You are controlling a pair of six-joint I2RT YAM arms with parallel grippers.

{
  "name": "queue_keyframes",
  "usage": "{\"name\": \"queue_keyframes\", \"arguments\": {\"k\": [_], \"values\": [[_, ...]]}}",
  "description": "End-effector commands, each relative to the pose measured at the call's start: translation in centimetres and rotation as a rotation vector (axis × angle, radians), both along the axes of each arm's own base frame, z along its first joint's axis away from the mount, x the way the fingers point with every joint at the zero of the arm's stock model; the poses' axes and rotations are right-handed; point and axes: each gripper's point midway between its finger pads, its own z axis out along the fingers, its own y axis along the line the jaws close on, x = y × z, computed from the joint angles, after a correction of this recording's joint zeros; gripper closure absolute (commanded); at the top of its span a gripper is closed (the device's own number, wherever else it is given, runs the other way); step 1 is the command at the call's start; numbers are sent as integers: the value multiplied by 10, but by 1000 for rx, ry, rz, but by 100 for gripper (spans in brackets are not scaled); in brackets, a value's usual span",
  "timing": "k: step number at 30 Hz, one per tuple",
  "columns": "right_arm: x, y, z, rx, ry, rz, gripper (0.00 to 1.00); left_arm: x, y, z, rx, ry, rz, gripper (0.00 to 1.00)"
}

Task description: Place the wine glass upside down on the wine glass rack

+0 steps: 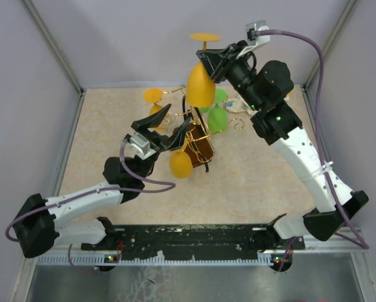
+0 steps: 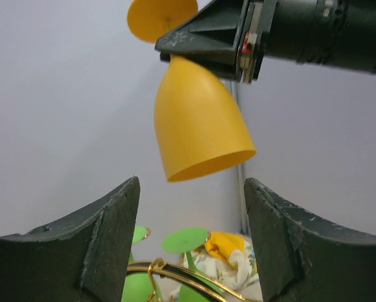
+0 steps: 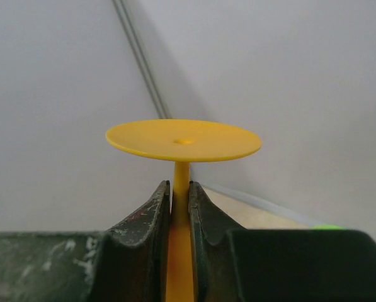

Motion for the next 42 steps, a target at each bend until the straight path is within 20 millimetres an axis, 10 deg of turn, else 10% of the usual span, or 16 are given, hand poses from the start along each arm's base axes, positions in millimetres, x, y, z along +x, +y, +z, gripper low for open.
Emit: {"name": "queue_keyframes", "arguments": {"k": [1,19,32,42], "values": [[-5,-58,35,-92,-107,-266,100,15,-7,-29,174,146,51,27],[-57,-166,-106,-462,121,-578,100,108,58,-30,278,589,233,26],[-77,-142,-190,-502,110,-389,100,116,76,-36,270,608,290,26],[-86,-134,-211,-388,-63,-355,100,121,76,-47,264,621,293,26]]}}
